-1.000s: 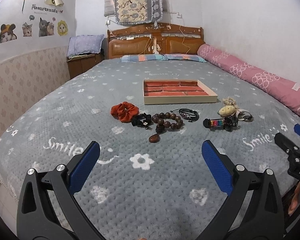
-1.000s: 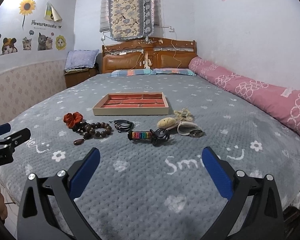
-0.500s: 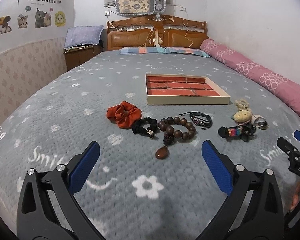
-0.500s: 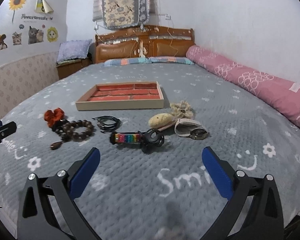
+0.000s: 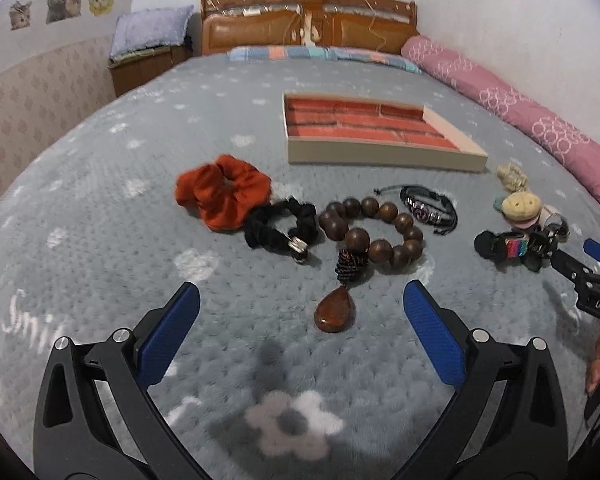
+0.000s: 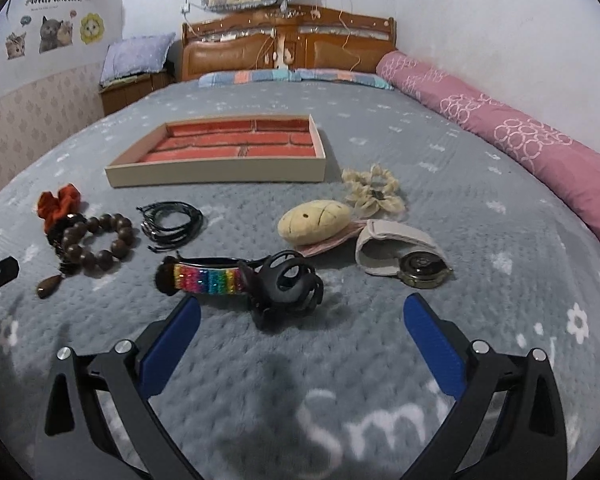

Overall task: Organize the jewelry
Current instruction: 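Grasp the amber pendant with the left tool while the right tool grasps the black hair claw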

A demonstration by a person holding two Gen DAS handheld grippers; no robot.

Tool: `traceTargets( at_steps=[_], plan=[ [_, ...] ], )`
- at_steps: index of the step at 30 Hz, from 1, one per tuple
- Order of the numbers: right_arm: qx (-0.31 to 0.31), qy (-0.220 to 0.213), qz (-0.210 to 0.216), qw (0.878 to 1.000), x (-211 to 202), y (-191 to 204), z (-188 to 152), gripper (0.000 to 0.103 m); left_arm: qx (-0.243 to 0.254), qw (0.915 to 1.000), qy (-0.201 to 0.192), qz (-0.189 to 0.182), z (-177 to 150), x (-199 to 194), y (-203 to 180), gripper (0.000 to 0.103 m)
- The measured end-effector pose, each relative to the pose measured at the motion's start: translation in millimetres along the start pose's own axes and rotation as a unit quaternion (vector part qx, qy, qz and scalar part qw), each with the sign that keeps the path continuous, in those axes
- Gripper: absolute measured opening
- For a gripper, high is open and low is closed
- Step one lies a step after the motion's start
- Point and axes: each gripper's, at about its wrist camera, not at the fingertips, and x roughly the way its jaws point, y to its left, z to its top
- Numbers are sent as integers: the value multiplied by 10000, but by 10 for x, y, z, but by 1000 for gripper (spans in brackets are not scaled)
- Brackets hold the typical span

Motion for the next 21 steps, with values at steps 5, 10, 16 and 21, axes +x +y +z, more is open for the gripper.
traceTargets(
  at_steps=[5,10,16,21],
  plan=[
    [-124,139,-1,9998,112,36,54,92,36,9993,379,9,3,248,-34,98],
    [-202,355,-3,9992,237,66,67,77,70,9987,491,-68,33,340,-48,98],
    [-79,495,78,9987,345,25,101,66,118,9984,550,-106,124,464,-74,87],
    [-91,572,174,9982,388,32,106,64,154,9969,749,-183,135,560,-86,78]
  ],
)
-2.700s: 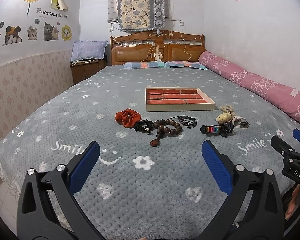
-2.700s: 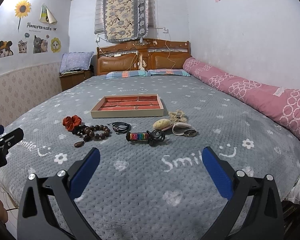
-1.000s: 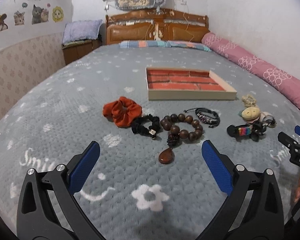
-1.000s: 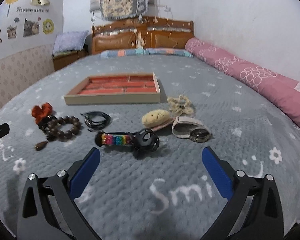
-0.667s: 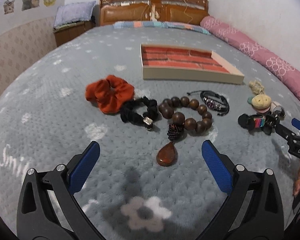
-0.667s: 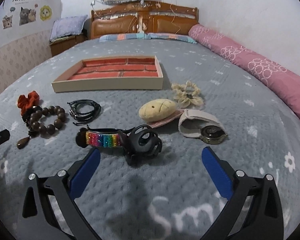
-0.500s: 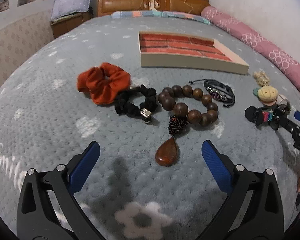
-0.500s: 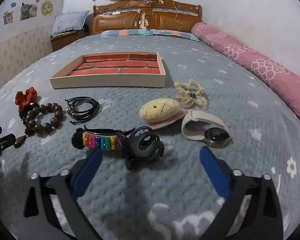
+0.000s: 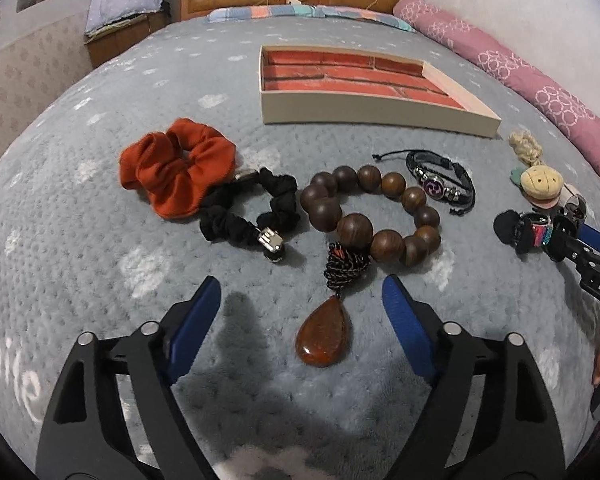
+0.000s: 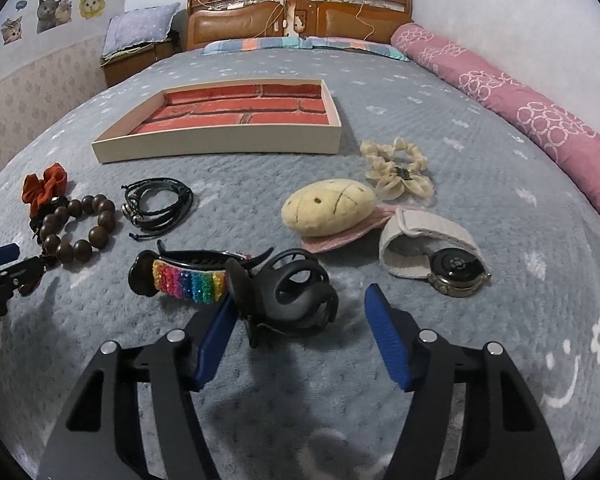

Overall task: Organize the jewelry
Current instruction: 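Grasp the amber pendant with the left tool while the right tool grasps the black hair claw, then carry both items into the brick-lined tray and open both tools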

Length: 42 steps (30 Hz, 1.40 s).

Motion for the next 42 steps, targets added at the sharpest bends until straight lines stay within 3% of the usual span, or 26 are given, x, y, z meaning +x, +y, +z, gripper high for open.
traceTargets(
  at_steps=[6,12,26,30,42],
  plan=[
    [26,58,295,9995,26,-10,13,52,-71,9999,114,-46,39,77,22,68],
    [5,51,421,9991,19,6,10,45,199,9998,95,-17,84,121,-99,58],
    [-110,-183,430,9988,-189,-25,-33,45,102,9993,197,-309,83,158,-54,36],
    [18,-238,388,9990,-265,-101,-84,45,-12,9991,203,-375,76,142,1,19],
    [16,-546,392,9977,-529,-254,54,45,-279,9975,37,-641,-4,-202,160,16]
  ],
)
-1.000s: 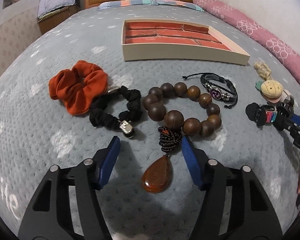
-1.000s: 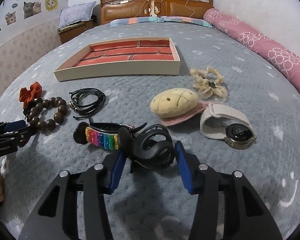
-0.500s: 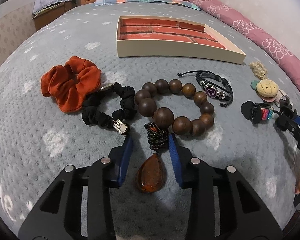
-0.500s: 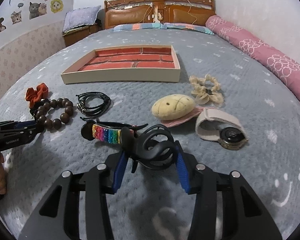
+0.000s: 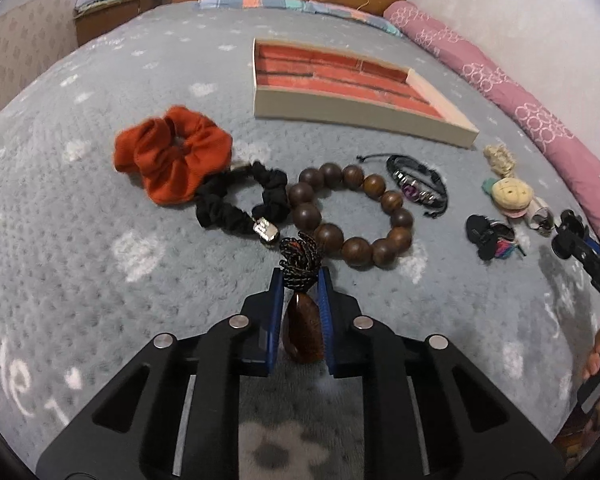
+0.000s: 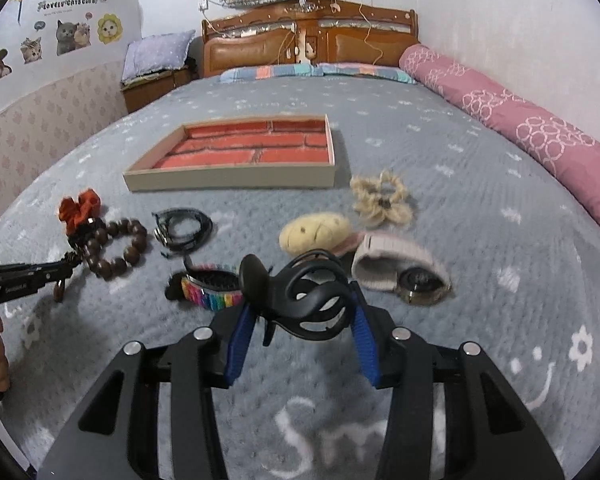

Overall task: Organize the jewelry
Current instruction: 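Carry both items into the brick-lined tray and open both tools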

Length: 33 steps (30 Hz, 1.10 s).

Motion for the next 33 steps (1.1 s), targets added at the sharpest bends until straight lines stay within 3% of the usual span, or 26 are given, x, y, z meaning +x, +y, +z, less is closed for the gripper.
traceTargets(
  at_steps=[6,12,23,33],
  plan=[
    [34,-125,141,9998,41,-3,251,45,-42,9997,-158,-193,224,-170,-47,16],
    [10,-180,201,9996,283,15,684,45,-144,9989,-288,-340,741,-83,-120,16],
    [122,-149,384,9991,1052,44,1671,45,33,9987,-456,227,1954,481,-373,16],
    [105,466,358,9982,2322,166,2310,45,192,9955,-217,901,2820,1397,-288,16]
  ],
)
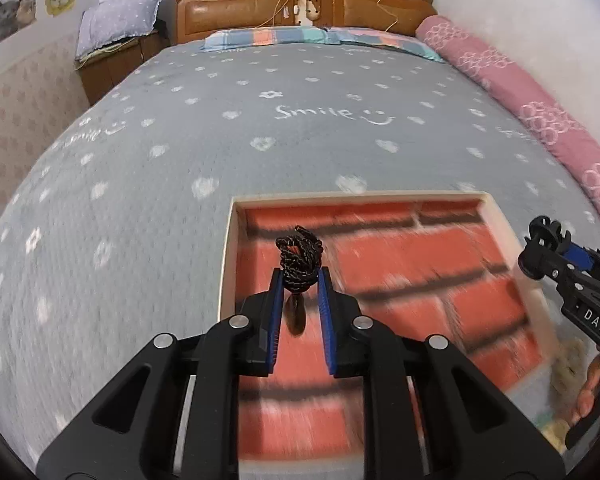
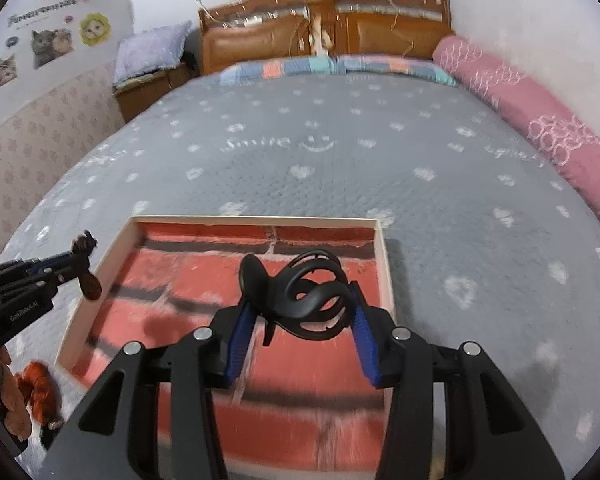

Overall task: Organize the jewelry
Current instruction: 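Carry both items into the brick-lined tray and open both tools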

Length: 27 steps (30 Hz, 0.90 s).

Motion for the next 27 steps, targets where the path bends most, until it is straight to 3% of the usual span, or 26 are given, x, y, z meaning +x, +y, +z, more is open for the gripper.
traceTargets(
  at_steps=[3,10,20,22,23,25,27],
  plan=[
    [429,205,73,9988,370,-136,121,45,-32,9997,216,-75,134,304,-5,16],
    [136,684,-374,9969,935,-109,226,45,-75,9984,521,-209,220,798,-71,16],
    [88,1014,-423,9939,1135,-123,182,46,-90,9973,706,-177,182,1002,-56,16],
    [62,1063,-330,9938,1152,-121,174,50,-75,9972,726,-138,185,996,-45,17],
    [58,1035,-303,9941,1143,-118,175,58,-58,9973,727,-92,186,988,-40,18],
    [81,923,-332,9951,1083,-116,180,66,-45,9978,666,-37,181,934,-22,21],
    [132,820,-223,9963,977,-117,201,71,-45,9982,584,-124,170,826,-8,43]
  ],
)
